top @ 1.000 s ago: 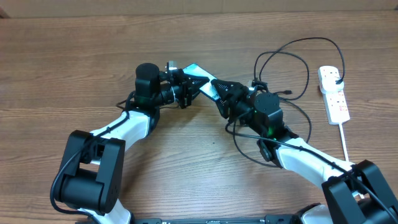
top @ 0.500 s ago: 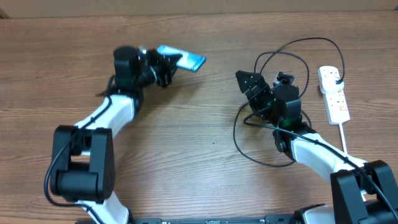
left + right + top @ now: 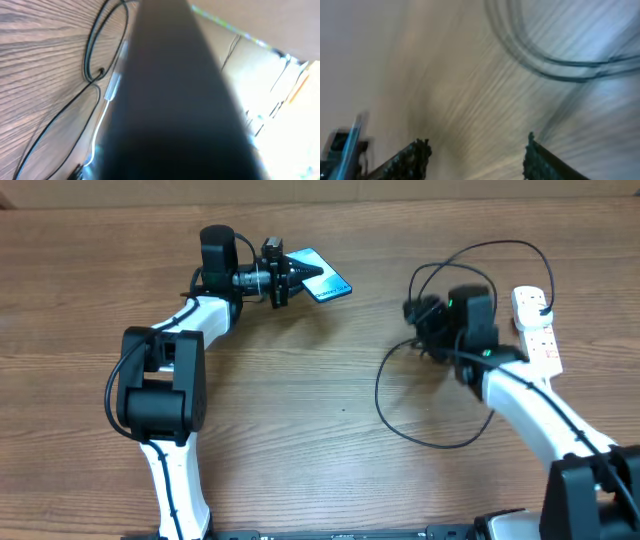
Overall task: Plug charger to phone and switch on socket
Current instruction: 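Move the right gripper to the black cable's USB-C plug, then grasp the USB-C plug with the right gripper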
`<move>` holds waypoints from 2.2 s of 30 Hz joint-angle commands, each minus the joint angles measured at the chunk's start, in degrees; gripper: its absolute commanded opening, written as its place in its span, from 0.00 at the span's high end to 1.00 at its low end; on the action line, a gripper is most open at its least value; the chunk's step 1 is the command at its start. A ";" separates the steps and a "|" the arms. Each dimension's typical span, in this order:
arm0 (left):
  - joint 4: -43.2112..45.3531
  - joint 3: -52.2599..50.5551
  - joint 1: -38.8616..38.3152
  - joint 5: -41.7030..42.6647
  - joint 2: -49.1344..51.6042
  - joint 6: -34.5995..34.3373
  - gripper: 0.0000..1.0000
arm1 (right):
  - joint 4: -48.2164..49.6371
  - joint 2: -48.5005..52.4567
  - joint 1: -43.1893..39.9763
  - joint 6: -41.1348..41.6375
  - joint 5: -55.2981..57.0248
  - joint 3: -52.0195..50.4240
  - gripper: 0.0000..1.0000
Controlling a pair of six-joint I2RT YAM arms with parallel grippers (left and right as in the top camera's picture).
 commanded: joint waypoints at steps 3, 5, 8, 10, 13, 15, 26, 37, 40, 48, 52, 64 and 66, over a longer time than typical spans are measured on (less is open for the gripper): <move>0.50 1.60 -0.57 2.75 -0.59 3.19 0.91 | -17.18 4.09 -1.16 -0.72 15.52 16.46 0.38; 0.52 1.60 -0.70 2.82 -0.59 3.45 0.91 | -21.22 7.26 -1.64 -0.68 15.56 20.11 0.38; 0.52 1.60 -0.79 2.84 -0.59 3.45 0.91 | -27.10 15.39 -2.86 -0.66 15.56 26.73 0.40; 0.50 1.60 -0.79 2.84 -0.59 3.45 0.90 | -28.39 19.41 -3.74 0.42 14.95 28.65 0.46; 0.50 1.60 -0.79 3.02 -0.59 3.52 0.90 | -29.29 24.26 -5.64 3.82 14.99 28.87 0.51; 0.50 1.60 -0.79 3.06 -0.59 3.72 0.90 | -30.16 25.40 -6.36 4.04 14.99 28.87 0.51; 0.50 1.60 -0.79 3.04 -0.59 4.31 0.93 | -28.02 29.86 -6.93 4.24 13.42 28.55 0.54; 0.50 1.60 -0.79 2.82 -0.59 4.28 0.93 | -26.99 31.12 -6.69 4.15 10.88 28.33 0.66; 0.50 1.60 -0.79 2.80 -0.59 4.28 0.94 | -26.82 31.12 -6.69 4.00 10.62 28.33 0.71; 0.50 1.60 -0.79 2.82 -0.59 4.28 0.95 | -24.70 31.12 -6.60 3.56 10.84 28.33 0.83; 0.50 1.60 -0.79 2.60 -0.59 4.28 0.96 | -24.02 31.12 -6.60 3.56 10.80 28.33 0.91; 0.50 1.60 -0.79 2.43 -0.59 4.28 0.94 | -24.76 31.12 -6.32 3.58 5.90 28.33 0.61; 0.50 1.60 -0.79 2.40 -0.59 4.28 0.94 | -24.79 31.12 -6.25 3.58 5.86 28.33 0.62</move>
